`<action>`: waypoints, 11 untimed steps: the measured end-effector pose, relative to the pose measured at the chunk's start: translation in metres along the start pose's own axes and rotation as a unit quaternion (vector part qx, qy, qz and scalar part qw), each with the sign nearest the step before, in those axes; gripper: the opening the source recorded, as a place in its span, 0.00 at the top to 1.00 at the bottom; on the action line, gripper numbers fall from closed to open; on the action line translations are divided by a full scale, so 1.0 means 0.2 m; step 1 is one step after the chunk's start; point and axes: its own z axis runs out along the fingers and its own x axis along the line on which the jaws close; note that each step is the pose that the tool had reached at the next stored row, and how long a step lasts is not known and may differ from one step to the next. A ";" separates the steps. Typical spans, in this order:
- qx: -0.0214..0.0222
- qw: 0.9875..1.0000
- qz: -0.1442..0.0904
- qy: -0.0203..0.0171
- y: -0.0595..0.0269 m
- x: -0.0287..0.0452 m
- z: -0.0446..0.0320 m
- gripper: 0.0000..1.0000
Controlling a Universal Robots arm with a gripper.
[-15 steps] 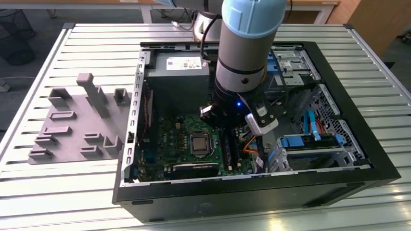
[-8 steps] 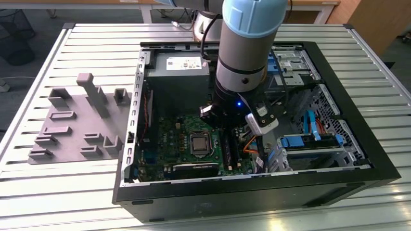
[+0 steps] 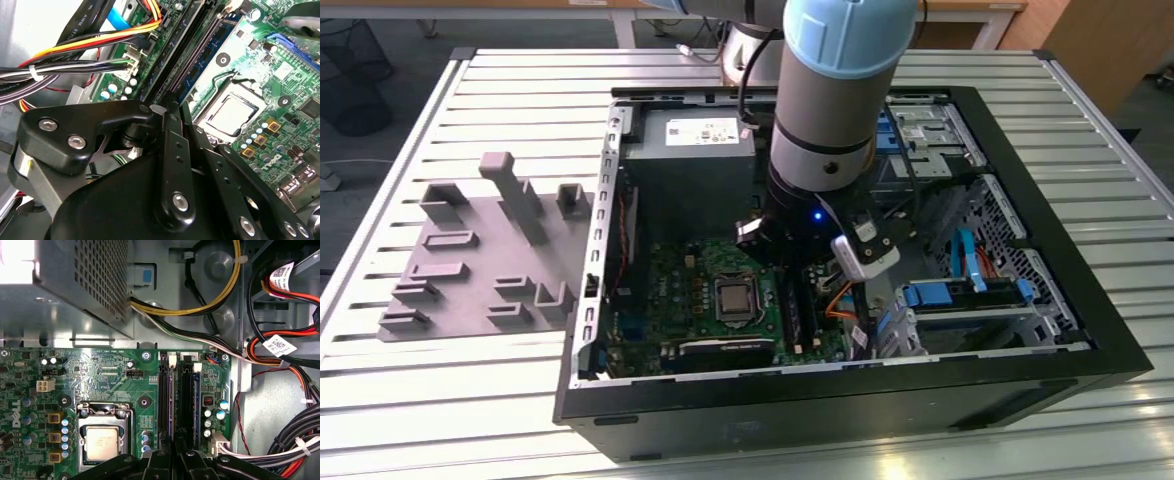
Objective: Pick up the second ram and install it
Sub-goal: 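Insert the second ram into the second slot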
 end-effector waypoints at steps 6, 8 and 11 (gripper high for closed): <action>0.000 1.000 0.000 0.000 -0.003 0.000 0.009 0.86; 0.000 1.000 0.000 0.001 -0.007 0.000 0.009 0.86; 0.000 1.000 0.000 0.000 -0.011 0.000 0.009 0.86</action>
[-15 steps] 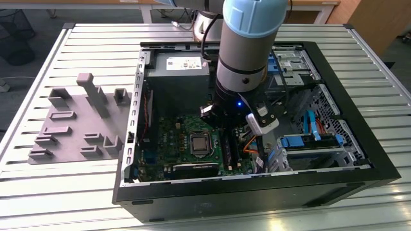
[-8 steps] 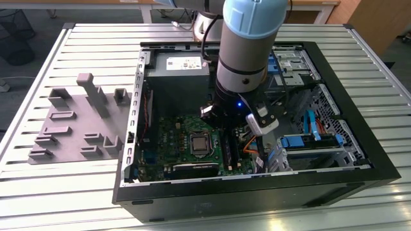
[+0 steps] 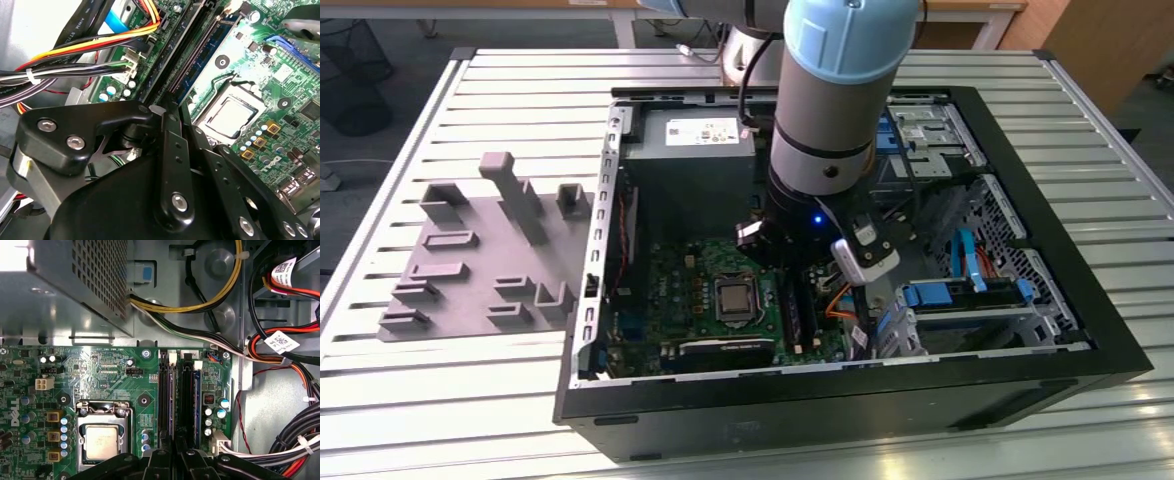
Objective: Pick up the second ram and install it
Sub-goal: 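Insert the second ram into the second slot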
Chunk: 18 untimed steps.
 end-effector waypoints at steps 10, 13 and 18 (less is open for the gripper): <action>0.000 1.000 0.000 0.000 -0.001 0.000 0.000 0.86; 0.000 1.000 0.000 0.000 -0.001 0.000 0.000 0.86; 0.000 1.000 0.001 0.000 -0.002 -0.001 0.000 0.86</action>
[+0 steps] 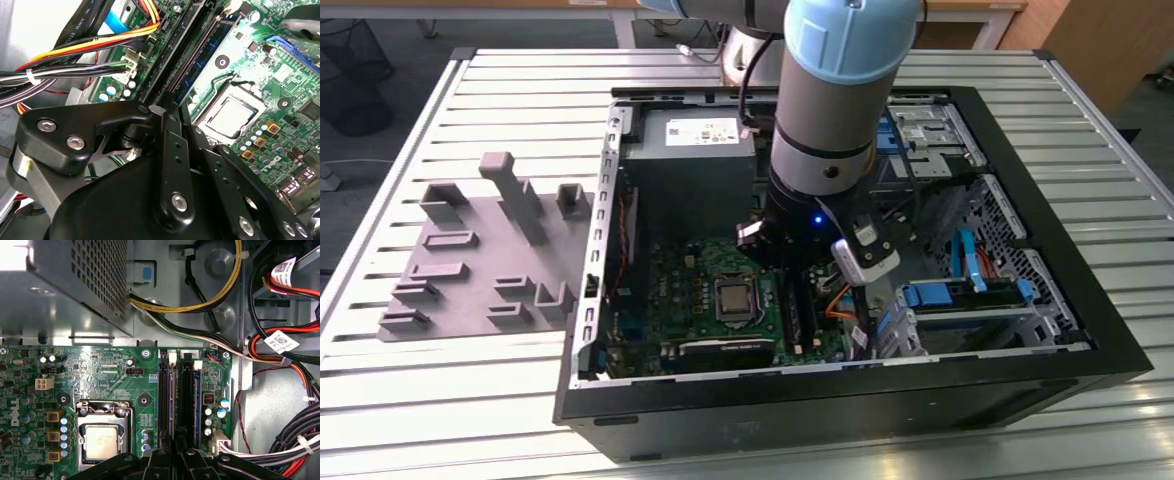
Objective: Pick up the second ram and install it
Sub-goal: 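Insert the second ram into the second slot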
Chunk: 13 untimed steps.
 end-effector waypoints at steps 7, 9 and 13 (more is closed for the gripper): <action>0.000 1.000 0.001 0.000 0.000 -0.002 0.006 0.86; 0.000 1.000 0.001 0.000 0.000 -0.002 0.012 0.86; 0.000 1.000 0.001 0.000 0.000 -0.002 0.014 0.86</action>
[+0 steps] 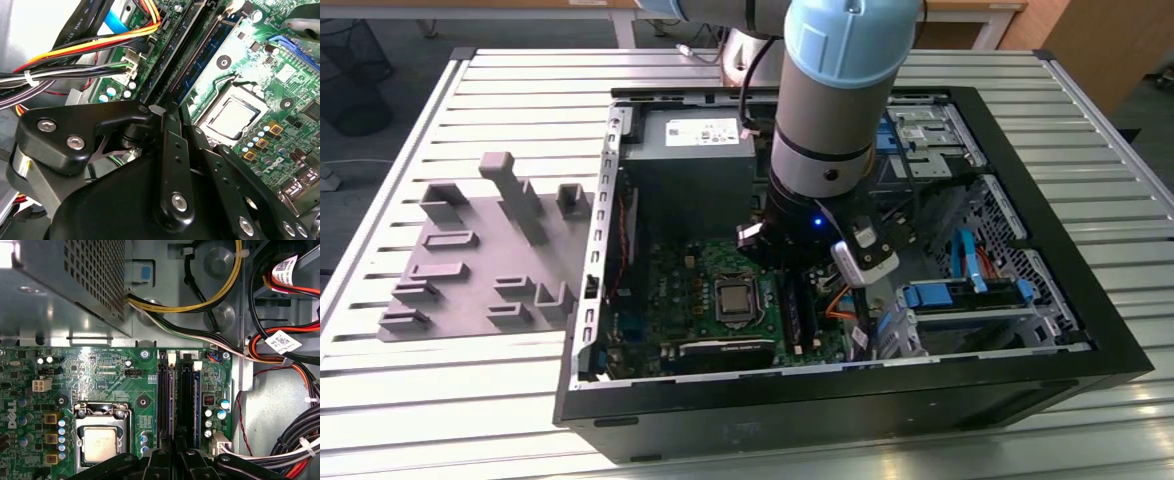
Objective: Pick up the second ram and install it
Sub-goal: 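Insert the second ram into the second slot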
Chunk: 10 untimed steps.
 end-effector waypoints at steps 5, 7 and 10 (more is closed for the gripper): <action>0.000 1.000 0.000 0.000 0.000 0.000 0.000 0.85; 0.000 1.000 0.000 0.000 0.000 0.000 0.000 0.85; 0.000 1.000 0.000 0.000 0.000 0.000 0.001 0.79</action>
